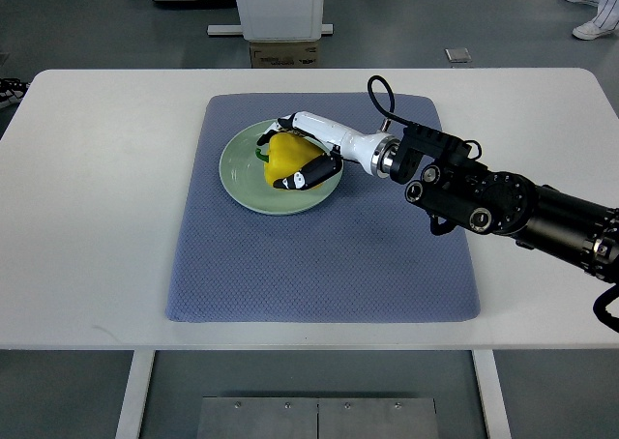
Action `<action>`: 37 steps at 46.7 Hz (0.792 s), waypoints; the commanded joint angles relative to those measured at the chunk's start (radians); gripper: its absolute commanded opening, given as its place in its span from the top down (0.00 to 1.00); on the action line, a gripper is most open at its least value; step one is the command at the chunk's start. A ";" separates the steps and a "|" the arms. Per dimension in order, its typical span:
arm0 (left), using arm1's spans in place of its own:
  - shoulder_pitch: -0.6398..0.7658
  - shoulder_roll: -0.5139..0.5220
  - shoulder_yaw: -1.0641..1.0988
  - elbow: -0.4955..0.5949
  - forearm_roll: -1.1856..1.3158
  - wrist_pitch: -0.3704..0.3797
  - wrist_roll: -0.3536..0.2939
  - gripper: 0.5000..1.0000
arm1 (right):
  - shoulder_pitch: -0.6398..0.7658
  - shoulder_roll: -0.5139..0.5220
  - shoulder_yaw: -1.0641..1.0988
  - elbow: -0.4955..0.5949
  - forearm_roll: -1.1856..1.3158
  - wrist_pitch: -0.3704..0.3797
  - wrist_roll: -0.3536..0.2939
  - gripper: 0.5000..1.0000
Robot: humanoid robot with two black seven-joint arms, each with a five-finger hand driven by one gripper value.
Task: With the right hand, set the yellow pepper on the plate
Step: 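Open the right hand to release the pepper on the plate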
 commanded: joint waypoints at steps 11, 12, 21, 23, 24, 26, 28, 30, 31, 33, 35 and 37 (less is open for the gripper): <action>0.000 0.000 0.000 0.001 -0.001 0.000 0.000 0.00 | 0.001 0.000 0.003 0.000 0.012 0.000 0.000 0.00; 0.000 0.000 0.000 0.000 0.001 0.000 0.000 0.00 | 0.001 0.000 0.004 0.000 0.018 0.000 0.000 0.00; 0.000 0.000 0.000 0.001 -0.001 0.000 0.000 0.00 | 0.008 0.000 0.037 -0.009 0.055 -0.002 0.000 0.00; 0.000 0.000 0.000 0.000 0.001 0.000 0.000 0.00 | 0.008 0.000 0.056 -0.009 0.061 -0.002 -0.001 0.00; 0.000 0.000 0.000 0.000 -0.001 0.000 0.000 0.00 | 0.008 0.000 0.063 -0.009 0.063 -0.002 -0.001 0.00; 0.000 0.000 0.000 0.000 -0.001 0.000 0.000 0.00 | 0.008 0.000 0.077 -0.011 0.063 -0.002 -0.003 0.00; 0.000 0.000 0.000 0.000 -0.001 0.000 0.000 0.00 | 0.008 0.000 0.092 -0.012 0.065 -0.002 -0.003 0.00; 0.000 0.000 0.000 0.000 0.001 0.000 0.000 0.00 | 0.005 0.000 0.112 -0.012 0.066 -0.002 -0.007 0.00; 0.000 0.000 0.000 0.001 -0.001 0.000 0.000 0.00 | 0.003 0.000 0.122 -0.012 0.069 -0.002 -0.010 0.00; 0.000 0.000 0.000 0.001 -0.001 0.000 0.000 0.00 | 0.001 0.000 0.146 -0.011 0.078 -0.003 -0.018 0.01; 0.000 0.000 0.000 0.000 0.001 0.000 0.000 0.00 | 0.001 0.000 0.166 -0.011 0.094 -0.003 -0.024 0.01; 0.000 0.000 0.000 0.000 0.001 0.000 0.000 0.00 | 0.000 0.000 0.184 -0.011 0.112 -0.003 -0.029 0.01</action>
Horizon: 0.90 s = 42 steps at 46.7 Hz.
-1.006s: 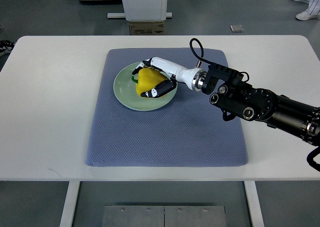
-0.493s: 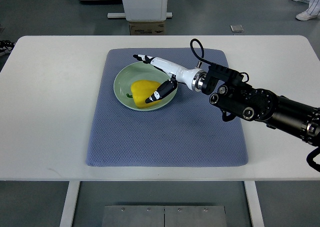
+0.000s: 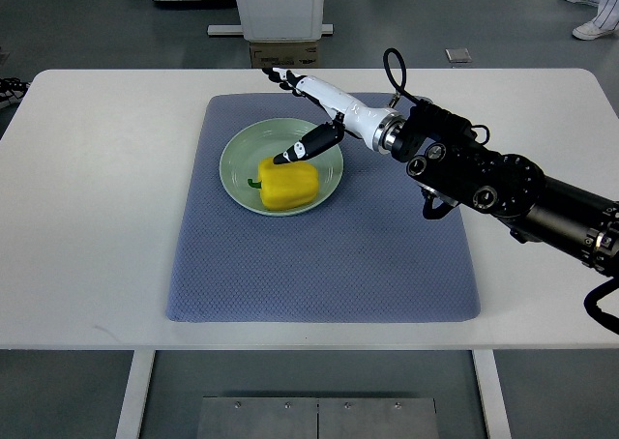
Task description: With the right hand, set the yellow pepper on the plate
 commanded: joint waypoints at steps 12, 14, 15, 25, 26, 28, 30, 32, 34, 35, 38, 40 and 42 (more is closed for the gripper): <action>0.000 0.000 0.000 -0.001 -0.001 0.000 0.000 0.00 | -0.055 0.000 0.132 -0.001 0.109 -0.009 -0.037 0.01; 0.000 0.000 0.000 -0.001 -0.001 0.000 0.000 0.00 | -0.065 -0.009 0.157 -0.001 0.118 -0.011 -0.043 0.01; 0.000 0.000 0.000 -0.001 -0.001 0.000 0.000 0.00 | -0.072 -0.017 0.168 -0.002 0.121 -0.012 -0.046 0.01; 0.000 0.000 0.000 -0.001 -0.001 0.000 0.000 0.00 | -0.127 -0.094 0.258 -0.007 0.169 -0.029 -0.055 0.01; 0.000 0.000 0.000 0.001 0.001 0.000 0.000 0.00 | -0.131 -0.101 0.270 -0.007 0.172 -0.029 -0.057 0.01; 0.000 0.000 0.000 0.001 -0.001 0.000 0.000 0.00 | -0.142 -0.112 0.296 -0.008 0.182 -0.029 -0.064 0.01; 0.000 0.000 0.000 -0.001 0.001 0.000 0.000 0.00 | -0.154 -0.120 0.323 -0.008 0.193 -0.029 -0.074 0.01; 0.000 0.000 0.000 0.001 0.001 0.000 0.000 0.00 | -0.167 -0.126 0.349 -0.010 0.196 -0.031 -0.084 0.01; 0.000 0.000 0.000 0.001 -0.001 0.000 0.000 0.00 | -0.179 -0.132 0.376 -0.011 0.199 -0.029 -0.095 0.01; 0.000 0.000 0.000 0.001 0.001 0.000 0.000 0.00 | -0.185 -0.133 0.389 -0.013 0.199 -0.031 -0.100 0.01; 0.000 0.000 0.000 0.001 0.001 0.000 0.000 0.00 | -0.200 -0.133 0.428 -0.017 0.199 -0.031 -0.110 0.01; 0.000 0.000 0.000 -0.001 0.001 0.000 0.000 0.00 | -0.213 -0.133 0.456 -0.020 0.199 -0.031 -0.117 0.01; 0.000 0.000 0.000 0.001 0.001 0.000 0.000 0.00 | -0.223 -0.133 0.481 -0.024 0.199 -0.031 -0.126 0.01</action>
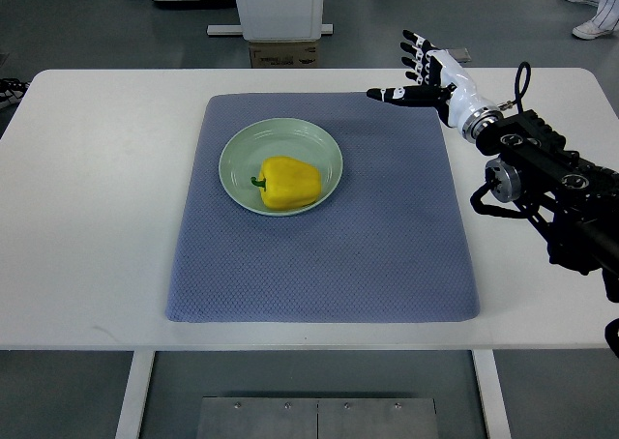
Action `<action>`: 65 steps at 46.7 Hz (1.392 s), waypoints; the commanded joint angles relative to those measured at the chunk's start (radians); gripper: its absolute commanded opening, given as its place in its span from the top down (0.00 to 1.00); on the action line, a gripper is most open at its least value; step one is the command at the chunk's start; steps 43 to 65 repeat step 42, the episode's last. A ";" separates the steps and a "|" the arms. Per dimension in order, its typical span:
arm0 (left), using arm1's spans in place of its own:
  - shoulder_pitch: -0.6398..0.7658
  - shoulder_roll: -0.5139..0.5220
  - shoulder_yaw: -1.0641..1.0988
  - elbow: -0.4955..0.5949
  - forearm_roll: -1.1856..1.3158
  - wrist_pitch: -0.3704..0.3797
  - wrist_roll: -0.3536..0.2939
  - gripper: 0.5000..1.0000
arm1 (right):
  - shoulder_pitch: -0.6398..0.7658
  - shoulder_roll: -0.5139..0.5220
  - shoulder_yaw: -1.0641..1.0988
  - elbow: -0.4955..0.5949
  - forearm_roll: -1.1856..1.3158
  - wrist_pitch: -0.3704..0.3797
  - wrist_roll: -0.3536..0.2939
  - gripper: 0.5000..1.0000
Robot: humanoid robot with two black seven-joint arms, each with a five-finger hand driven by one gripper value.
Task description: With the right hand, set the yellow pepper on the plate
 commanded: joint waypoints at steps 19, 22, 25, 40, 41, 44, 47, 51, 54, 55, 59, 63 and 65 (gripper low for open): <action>0.000 0.000 0.000 0.000 -0.001 0.000 0.000 0.00 | -0.076 0.003 0.221 -0.025 0.049 0.000 -0.079 0.00; 0.000 0.000 0.000 -0.001 -0.001 0.000 0.000 0.00 | -0.093 0.003 0.238 -0.025 0.051 0.000 -0.077 0.00; 0.000 0.000 0.000 0.000 -0.001 0.000 0.000 0.00 | -0.106 0.006 0.271 -0.025 0.051 -0.002 -0.077 0.00; 0.000 0.000 0.000 -0.001 -0.001 0.000 0.000 0.00 | -0.129 0.011 0.351 -0.021 0.051 0.000 -0.074 0.00; 0.000 0.000 0.000 0.000 -0.001 0.000 0.000 0.00 | -0.133 0.011 0.351 -0.020 0.051 0.000 -0.073 0.00; 0.000 0.000 0.000 0.000 -0.001 0.000 0.000 0.00 | -0.136 0.011 0.351 -0.020 0.051 -0.002 -0.073 0.00; 0.000 0.000 0.000 0.000 -0.001 0.000 0.000 0.00 | -0.136 0.011 0.351 -0.020 0.051 -0.002 -0.073 0.00; 0.000 0.000 0.000 0.000 -0.001 0.000 0.000 0.00 | -0.136 0.011 0.351 -0.020 0.051 -0.002 -0.073 0.00; 0.000 0.000 0.000 0.000 -0.001 0.000 0.000 0.00 | -0.136 0.011 0.351 -0.020 0.051 -0.002 -0.073 0.00; 0.000 0.000 0.000 0.000 -0.001 0.000 0.000 0.00 | -0.136 0.011 0.351 -0.020 0.051 -0.002 -0.073 0.00; 0.000 0.000 0.000 0.000 -0.001 0.000 0.000 0.00 | -0.136 0.011 0.351 -0.020 0.051 -0.002 -0.073 0.00; 0.000 0.000 0.000 0.000 -0.001 0.000 0.000 0.00 | -0.136 0.011 0.351 -0.020 0.051 -0.002 -0.073 0.00; 0.000 0.000 0.000 0.000 -0.001 0.000 0.000 0.00 | -0.136 0.011 0.351 -0.020 0.051 -0.002 -0.073 0.00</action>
